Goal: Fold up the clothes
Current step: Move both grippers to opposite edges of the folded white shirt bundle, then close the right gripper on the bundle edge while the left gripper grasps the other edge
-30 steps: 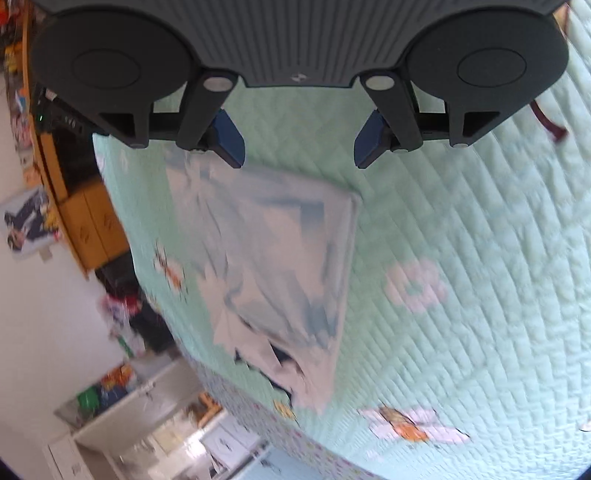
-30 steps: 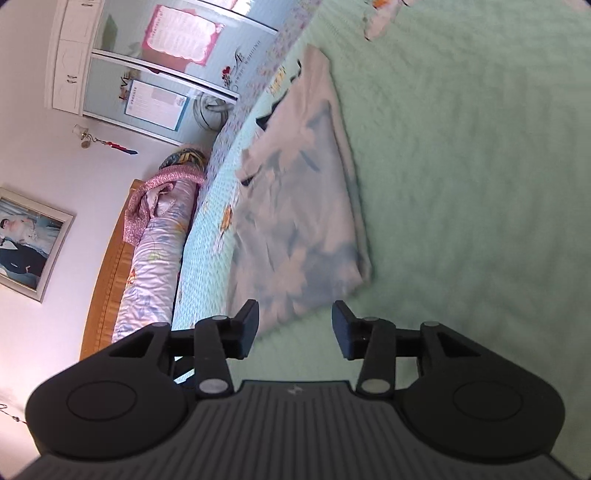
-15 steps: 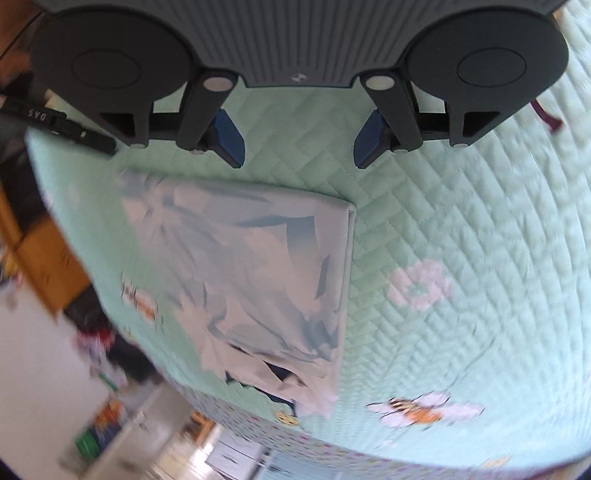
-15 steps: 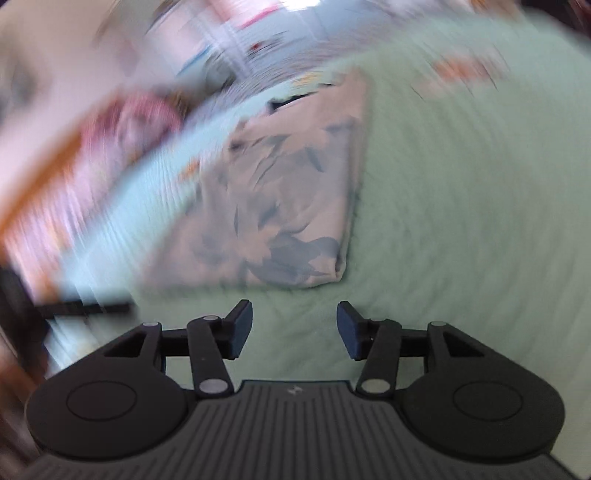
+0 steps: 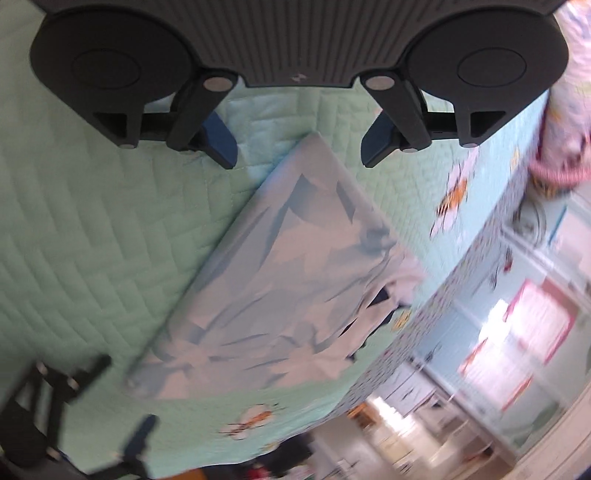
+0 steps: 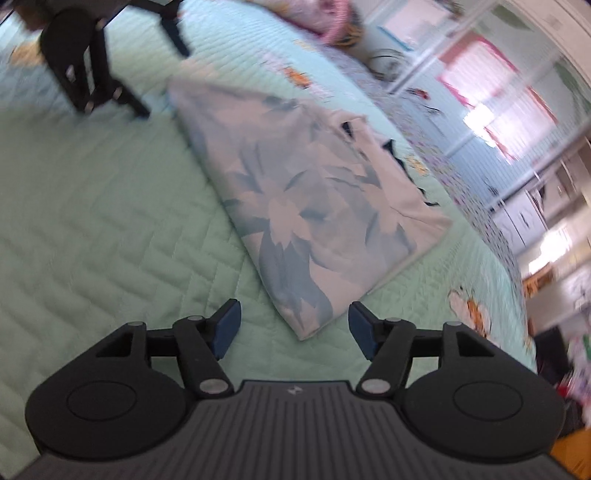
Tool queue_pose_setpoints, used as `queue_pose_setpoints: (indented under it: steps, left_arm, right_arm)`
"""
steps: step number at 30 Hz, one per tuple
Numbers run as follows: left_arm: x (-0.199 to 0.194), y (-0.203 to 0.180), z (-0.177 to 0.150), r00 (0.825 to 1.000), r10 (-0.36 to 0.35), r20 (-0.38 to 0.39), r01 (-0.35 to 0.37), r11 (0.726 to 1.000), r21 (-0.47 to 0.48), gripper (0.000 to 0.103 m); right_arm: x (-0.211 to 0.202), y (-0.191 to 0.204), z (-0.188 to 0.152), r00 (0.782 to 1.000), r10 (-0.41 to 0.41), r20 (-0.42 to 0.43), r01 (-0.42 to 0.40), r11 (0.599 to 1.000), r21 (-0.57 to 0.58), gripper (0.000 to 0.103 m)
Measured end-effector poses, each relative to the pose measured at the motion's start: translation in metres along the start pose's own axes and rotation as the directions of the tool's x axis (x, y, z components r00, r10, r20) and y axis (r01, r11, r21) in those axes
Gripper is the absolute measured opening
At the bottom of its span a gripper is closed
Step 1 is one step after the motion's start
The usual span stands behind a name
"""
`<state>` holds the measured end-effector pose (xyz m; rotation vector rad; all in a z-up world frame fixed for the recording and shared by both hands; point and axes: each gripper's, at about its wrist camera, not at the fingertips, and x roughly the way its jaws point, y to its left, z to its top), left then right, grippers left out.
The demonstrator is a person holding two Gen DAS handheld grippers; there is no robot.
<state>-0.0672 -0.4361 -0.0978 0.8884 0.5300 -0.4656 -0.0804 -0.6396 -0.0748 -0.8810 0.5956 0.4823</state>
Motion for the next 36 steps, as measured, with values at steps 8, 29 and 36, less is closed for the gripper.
queue_pose_setpoints:
  steps: [8, 29, 36]
  left_arm:
    - [0.025, 0.012, 0.007, 0.998, -0.001, 0.055, -0.003, 0.998, 0.068, 0.103]
    - [0.038, 0.007, 0.016, 0.98, 0.145, 0.138, -0.172, 0.964, 0.202, 0.103]
    - [0.034, 0.001, 0.014, 0.974, 0.15, 0.17, -0.194, 0.94, 0.28, 0.085]
  right_arm:
    - [0.01, 0.004, 0.001, 0.999, -0.026, 0.02, 0.028, 0.992, -0.122, 0.081]
    - [0.03, 0.014, 0.008, 0.979, -0.181, 0.092, 0.198, 0.948, -0.25, 0.064]
    - [0.029, 0.019, 0.006, 0.974, -0.196, 0.115, 0.22, 0.943, -0.249, 0.021]
